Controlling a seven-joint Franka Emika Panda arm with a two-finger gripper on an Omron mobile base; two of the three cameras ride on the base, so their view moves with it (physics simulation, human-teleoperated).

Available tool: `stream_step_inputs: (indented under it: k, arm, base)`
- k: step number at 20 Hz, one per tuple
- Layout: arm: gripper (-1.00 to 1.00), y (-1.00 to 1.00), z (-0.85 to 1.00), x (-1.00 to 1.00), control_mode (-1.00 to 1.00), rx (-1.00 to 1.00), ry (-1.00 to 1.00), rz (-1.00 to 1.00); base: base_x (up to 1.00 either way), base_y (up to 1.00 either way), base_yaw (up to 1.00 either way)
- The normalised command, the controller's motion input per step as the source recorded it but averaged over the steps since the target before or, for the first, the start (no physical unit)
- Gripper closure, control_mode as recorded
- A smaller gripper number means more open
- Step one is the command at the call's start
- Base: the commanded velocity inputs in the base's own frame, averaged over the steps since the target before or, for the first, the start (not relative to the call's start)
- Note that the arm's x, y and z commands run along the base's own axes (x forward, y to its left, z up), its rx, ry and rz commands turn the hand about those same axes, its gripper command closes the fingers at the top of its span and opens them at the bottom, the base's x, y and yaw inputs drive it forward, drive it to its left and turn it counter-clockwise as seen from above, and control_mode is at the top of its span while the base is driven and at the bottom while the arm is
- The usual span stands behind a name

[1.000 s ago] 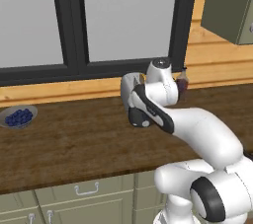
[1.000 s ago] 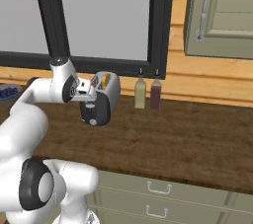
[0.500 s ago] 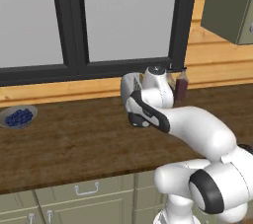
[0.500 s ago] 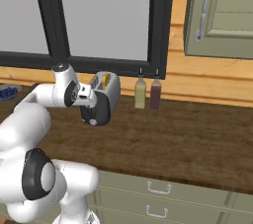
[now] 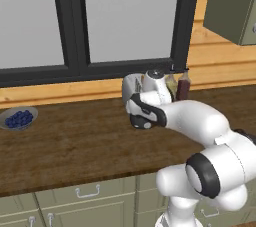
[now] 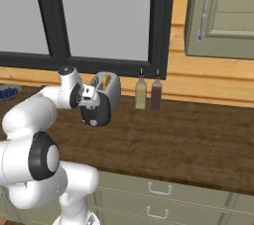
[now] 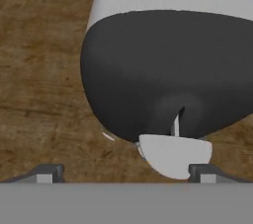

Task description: Start the toaster. Once the lever pops up, take the bread to the plate on the dining counter.

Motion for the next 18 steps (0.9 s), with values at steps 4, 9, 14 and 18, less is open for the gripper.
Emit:
stream_step_inputs:
  k: [4,9,14,18]
  arm:
    - [-1.0,0.01,-0.17,0.21,-1.0,0.0,0.0,0.0]
    - [-1.0,0.07,-0.44,0.03,-1.0,-0.01,0.0,0.0]
    - [-1.0,0.08,-0.91,-0.1,-1.0,-0.03,-0.01,0.0]
    - [-1.0,0.0,-0.93,-0.11,-1.0,0.0,-0.03,0.0]
  base:
    - [0.0,0.0,0.0]
    - [0.0,0.0,0.0]
    - [0.0,0.0,0.0]
    - [0.0,0.0,0.0]
